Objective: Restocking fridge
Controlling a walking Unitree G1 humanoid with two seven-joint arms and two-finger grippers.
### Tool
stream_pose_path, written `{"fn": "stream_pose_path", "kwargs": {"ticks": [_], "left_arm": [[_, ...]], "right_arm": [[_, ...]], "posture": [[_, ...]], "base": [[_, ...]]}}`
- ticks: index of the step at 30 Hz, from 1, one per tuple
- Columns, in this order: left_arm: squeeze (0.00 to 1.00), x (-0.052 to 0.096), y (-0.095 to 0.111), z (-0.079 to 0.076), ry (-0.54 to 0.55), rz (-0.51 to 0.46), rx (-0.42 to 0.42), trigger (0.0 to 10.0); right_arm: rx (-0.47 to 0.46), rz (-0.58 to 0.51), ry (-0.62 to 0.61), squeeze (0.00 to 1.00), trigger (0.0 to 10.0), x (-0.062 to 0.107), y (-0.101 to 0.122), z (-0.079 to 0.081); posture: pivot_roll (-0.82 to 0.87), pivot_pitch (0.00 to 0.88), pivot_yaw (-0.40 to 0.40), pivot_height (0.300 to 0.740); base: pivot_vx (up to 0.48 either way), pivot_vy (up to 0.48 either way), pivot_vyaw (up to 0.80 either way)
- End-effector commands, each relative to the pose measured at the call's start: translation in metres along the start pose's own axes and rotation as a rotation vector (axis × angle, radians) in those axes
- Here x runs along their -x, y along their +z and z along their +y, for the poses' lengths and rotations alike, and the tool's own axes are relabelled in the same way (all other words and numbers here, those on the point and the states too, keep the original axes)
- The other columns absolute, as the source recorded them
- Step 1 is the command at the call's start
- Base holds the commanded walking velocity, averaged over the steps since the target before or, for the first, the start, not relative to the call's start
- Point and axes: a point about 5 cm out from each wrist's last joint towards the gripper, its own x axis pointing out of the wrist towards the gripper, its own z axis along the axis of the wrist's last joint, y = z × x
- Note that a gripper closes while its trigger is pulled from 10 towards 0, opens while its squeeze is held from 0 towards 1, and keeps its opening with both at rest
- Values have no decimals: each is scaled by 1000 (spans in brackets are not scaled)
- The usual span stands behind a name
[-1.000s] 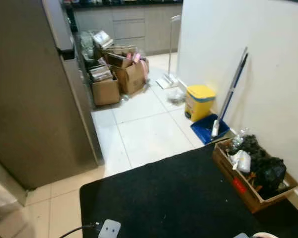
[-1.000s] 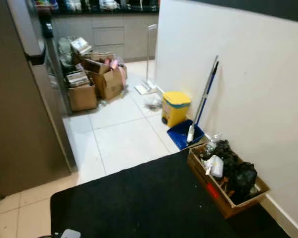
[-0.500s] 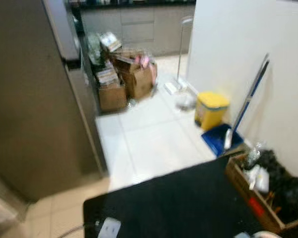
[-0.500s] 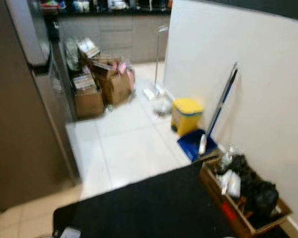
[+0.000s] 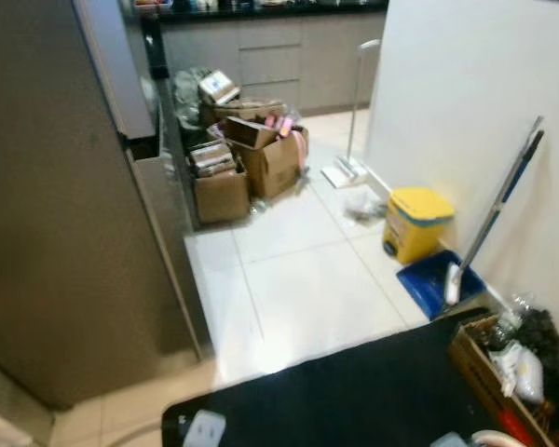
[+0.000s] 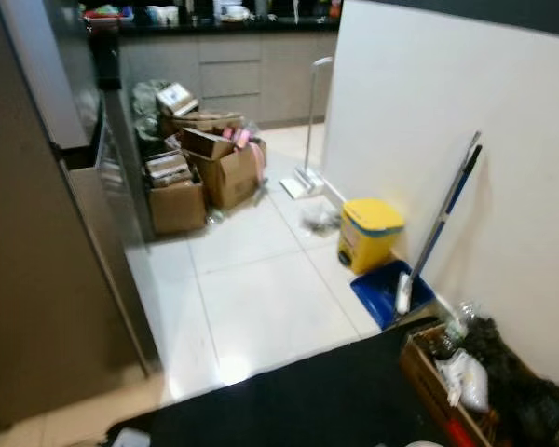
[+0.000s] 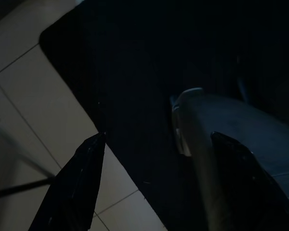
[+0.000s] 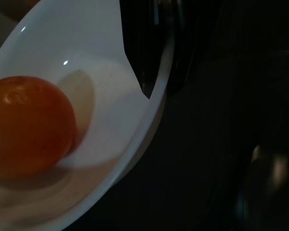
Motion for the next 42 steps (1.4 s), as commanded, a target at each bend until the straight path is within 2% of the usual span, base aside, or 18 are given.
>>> {"fn": "stream_pose_path", "kwargs": {"ticks": [1, 28, 39, 42], "left_arm": [[0, 1, -10, -5, -20, 40, -8, 10000], [0, 1, -11, -5, -13, 43, 5, 10000], [0, 1, -12, -3, -3, 51, 32, 10000], [0, 1, -11, -3, -4, 52, 33, 10000]], "right_arm": [[16, -5, -26, 0, 10000, 0, 1, -8], [17, -3, -22, 0, 10000, 0, 1, -8], [-30, -33, 18, 0, 10000, 0, 4, -7], [-13, -29, 27, 0, 10000, 0, 4, -6]], "posture": [[22, 0, -19, 740], [24, 0, -20, 740], [22, 0, -20, 740], [23, 0, -20, 740]], "base": [[307, 0, 0], [302, 0, 0], [0, 0, 0], [0, 0, 521]]}}
